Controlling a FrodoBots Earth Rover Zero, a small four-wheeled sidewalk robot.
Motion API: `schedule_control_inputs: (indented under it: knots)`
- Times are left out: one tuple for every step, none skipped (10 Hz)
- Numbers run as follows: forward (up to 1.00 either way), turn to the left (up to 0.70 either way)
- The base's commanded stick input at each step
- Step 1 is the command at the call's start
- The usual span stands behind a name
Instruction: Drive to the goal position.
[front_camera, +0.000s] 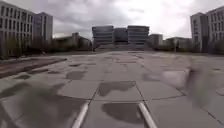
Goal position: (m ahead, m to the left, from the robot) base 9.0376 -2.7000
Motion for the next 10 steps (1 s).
schedule_control_inputs:
  knots:
    - [1.0, -0.27]
    - [1.0, -0.27]
    - [1.0, -0.27]
    - [1.0, -0.27]
    - [1.0, -0.27]
    - [1.0, -0.27]
    - [1.0, -0.27]
    - [1.0, -0.27]
    - [1.0, 0.0]
    - [1.0, -0.08]
